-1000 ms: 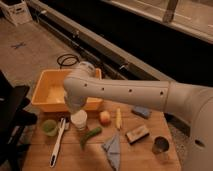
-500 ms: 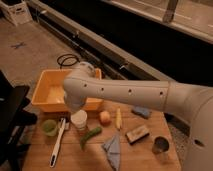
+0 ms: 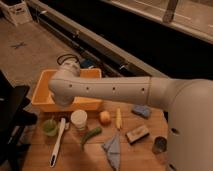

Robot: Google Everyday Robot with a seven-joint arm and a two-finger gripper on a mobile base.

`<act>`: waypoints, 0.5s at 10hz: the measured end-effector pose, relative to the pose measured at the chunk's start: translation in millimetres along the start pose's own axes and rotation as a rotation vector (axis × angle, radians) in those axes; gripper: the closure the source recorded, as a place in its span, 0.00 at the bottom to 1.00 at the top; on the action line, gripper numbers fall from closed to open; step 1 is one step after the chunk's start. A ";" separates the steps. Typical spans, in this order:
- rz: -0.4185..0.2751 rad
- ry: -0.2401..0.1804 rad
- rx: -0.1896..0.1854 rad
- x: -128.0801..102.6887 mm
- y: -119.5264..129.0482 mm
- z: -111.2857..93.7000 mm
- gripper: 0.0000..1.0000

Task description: Place fork in plastic cup

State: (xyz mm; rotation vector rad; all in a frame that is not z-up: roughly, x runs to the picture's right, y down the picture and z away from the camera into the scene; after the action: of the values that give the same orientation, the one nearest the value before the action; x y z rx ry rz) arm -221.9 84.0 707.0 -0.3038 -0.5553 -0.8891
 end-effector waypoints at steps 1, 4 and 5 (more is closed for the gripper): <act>-0.033 -0.005 0.002 -1.1 -9.0 9.4 1.00; -0.103 -0.028 -0.003 -6.7 -21.9 31.8 1.00; -0.122 -0.030 -0.003 -6.8 -23.4 39.6 1.00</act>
State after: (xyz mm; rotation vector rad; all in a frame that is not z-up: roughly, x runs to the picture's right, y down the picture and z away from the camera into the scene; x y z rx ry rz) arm -257.1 92.9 736.1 -0.2884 -0.6051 -1.0046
